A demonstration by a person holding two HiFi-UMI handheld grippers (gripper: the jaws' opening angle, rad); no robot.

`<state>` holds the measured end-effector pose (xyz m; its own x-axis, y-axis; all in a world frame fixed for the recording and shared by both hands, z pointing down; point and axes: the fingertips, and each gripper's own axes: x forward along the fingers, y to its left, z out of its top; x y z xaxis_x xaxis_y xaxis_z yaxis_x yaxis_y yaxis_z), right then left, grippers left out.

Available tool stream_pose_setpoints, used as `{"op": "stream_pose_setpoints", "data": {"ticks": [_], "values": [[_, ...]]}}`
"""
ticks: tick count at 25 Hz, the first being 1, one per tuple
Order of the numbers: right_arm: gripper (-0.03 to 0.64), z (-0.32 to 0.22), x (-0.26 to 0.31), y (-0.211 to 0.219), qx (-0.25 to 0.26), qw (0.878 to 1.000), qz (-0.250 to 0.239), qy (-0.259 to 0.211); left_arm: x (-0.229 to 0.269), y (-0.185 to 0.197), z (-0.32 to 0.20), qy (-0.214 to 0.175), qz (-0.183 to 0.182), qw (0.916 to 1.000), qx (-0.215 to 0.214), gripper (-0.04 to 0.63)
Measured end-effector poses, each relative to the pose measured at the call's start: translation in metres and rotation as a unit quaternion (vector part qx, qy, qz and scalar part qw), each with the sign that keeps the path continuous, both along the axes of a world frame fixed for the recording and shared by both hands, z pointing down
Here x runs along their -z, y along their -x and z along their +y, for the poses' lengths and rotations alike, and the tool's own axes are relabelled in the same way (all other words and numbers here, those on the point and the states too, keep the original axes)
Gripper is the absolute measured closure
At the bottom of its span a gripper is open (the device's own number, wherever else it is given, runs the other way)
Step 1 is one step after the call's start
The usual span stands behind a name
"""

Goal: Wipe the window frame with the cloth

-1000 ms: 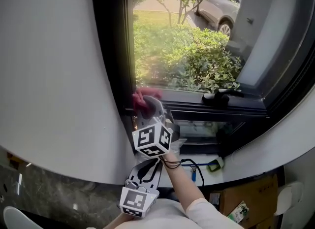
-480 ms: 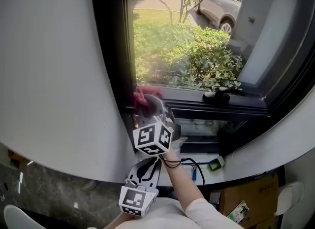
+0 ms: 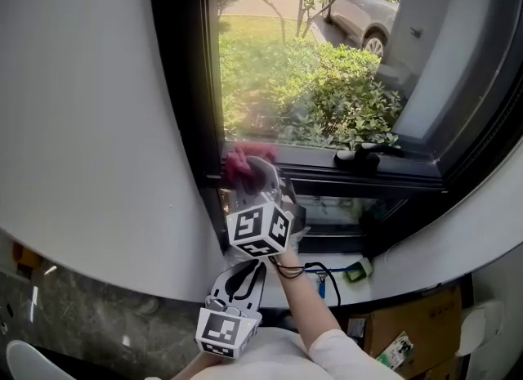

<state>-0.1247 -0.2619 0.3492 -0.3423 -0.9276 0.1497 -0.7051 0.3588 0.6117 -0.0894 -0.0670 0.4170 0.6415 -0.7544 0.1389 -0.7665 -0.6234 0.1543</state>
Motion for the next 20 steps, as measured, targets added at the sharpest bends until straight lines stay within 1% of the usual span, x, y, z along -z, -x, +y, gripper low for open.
{"op": "stream_pose_setpoints", "data": {"ticks": [16, 20], "values": [[0.543, 0.001, 0.000, -0.012, -0.009, 1.000, -0.002, -0.003, -0.001, 0.003, 0.001, 0.001, -0.001, 1.0000, 0.006, 0.554], [0.543, 0.001, 0.000, -0.015, -0.008, 1.000, -0.004, -0.002, -0.005, 0.005, 0.000, -0.001, -0.009, 0.9998, 0.016, 0.554]]}}
